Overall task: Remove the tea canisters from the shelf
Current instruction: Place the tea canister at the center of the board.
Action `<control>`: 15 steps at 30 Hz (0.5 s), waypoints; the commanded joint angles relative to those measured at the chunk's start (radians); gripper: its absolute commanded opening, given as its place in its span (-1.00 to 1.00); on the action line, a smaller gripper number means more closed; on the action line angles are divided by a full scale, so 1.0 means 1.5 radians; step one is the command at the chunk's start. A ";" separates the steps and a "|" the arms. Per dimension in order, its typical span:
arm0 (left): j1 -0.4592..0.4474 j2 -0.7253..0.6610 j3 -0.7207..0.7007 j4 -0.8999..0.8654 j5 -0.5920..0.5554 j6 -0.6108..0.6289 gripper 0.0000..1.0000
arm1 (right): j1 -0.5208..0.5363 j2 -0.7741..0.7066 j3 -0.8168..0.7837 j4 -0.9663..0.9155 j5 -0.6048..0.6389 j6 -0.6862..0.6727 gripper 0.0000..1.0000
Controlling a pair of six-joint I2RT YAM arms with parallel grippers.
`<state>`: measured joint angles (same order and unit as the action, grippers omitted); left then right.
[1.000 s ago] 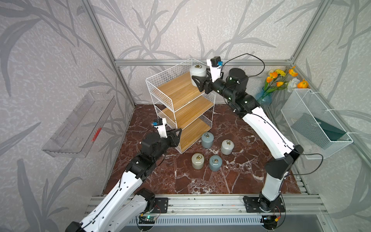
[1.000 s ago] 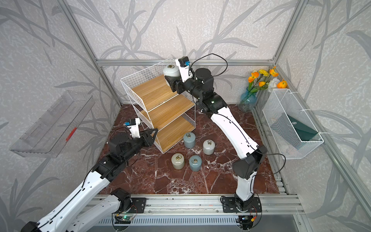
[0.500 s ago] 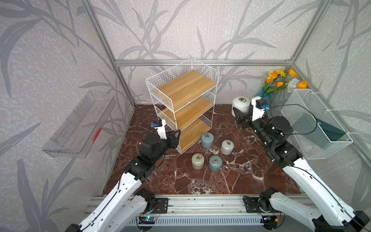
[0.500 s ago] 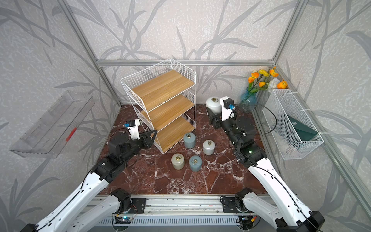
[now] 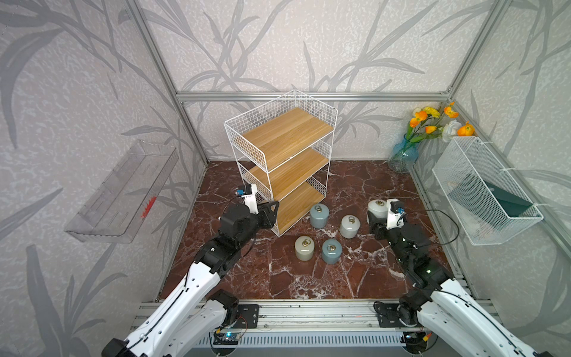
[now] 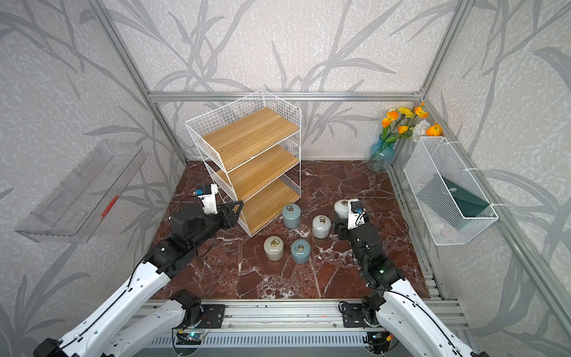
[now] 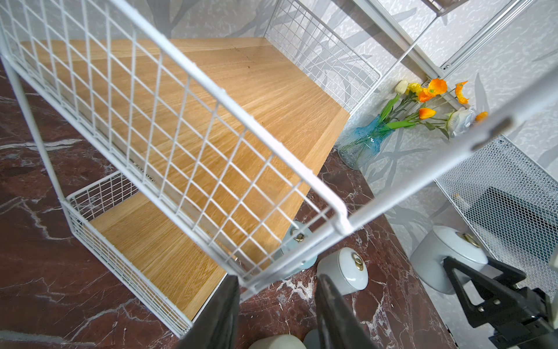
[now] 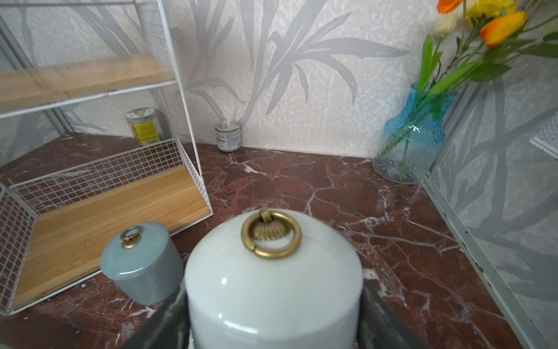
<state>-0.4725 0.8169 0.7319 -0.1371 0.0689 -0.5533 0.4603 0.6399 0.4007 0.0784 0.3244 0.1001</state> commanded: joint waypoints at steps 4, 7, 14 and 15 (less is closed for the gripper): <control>-0.004 -0.009 -0.010 -0.001 -0.006 -0.004 -0.15 | -0.009 0.059 -0.052 0.181 0.086 0.059 0.19; -0.004 -0.021 -0.015 -0.006 -0.017 -0.004 -0.15 | -0.022 0.110 -0.056 0.207 0.106 0.063 0.19; -0.004 -0.024 -0.018 -0.022 -0.023 -0.002 -0.14 | -0.043 0.258 -0.072 0.338 0.103 0.099 0.19; -0.004 -0.026 -0.021 -0.023 -0.024 -0.004 -0.15 | -0.043 0.279 -0.075 0.360 0.108 0.102 0.19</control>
<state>-0.4732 0.7921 0.7170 -0.1589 0.0490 -0.5541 0.3977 1.0168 0.2878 0.3981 0.4492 0.2161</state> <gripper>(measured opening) 0.427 0.769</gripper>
